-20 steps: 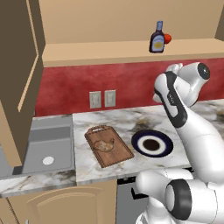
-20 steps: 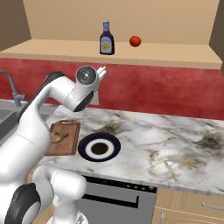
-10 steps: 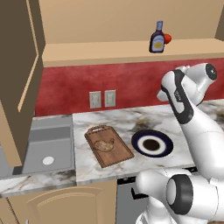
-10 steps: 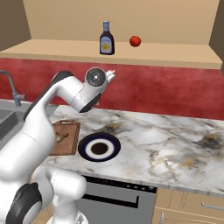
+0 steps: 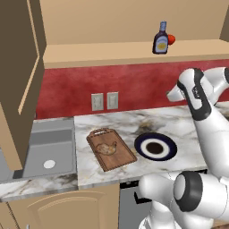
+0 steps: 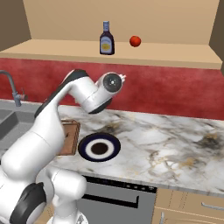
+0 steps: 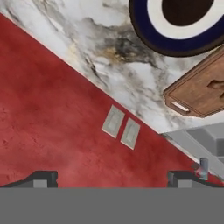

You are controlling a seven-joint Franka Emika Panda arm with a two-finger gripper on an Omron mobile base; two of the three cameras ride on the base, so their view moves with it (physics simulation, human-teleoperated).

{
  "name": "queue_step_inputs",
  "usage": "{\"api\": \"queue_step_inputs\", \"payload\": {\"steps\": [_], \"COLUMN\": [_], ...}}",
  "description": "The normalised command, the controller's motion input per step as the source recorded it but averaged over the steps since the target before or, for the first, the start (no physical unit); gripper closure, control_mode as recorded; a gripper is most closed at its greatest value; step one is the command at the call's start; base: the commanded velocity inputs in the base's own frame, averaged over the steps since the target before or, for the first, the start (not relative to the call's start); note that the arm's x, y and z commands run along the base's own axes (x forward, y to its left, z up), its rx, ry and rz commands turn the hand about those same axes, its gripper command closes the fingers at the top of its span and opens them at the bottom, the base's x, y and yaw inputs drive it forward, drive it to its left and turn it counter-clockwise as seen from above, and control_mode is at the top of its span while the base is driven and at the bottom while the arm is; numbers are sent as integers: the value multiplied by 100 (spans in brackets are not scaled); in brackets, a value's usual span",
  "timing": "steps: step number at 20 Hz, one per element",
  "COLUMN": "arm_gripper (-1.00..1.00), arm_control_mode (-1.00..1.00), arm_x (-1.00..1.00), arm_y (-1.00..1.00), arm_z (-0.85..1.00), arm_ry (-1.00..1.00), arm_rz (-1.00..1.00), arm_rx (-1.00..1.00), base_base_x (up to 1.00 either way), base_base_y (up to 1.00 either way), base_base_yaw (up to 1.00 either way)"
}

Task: Pick the chicken drumstick from the plate and place it on the cutting board. Then pick the condiment bottle from the cabinet and place it next to the cutting board.

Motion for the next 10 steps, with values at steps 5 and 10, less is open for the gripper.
{"api": "queue_step_inputs", "payload": {"steps": [5, 10], "arm_gripper": [-100, -100], "arm_control_mode": [-100, -100], "arm_x": [-1, -14], "arm_y": [-25, -6], "arm_z": [0, 0], "arm_ry": [0, -2], "arm_rz": [0, 0], "arm_rx": [19, 19], "base_base_x": [0, 0], "base_base_y": [0, 0], "base_base_yaw": [0, 0]}}
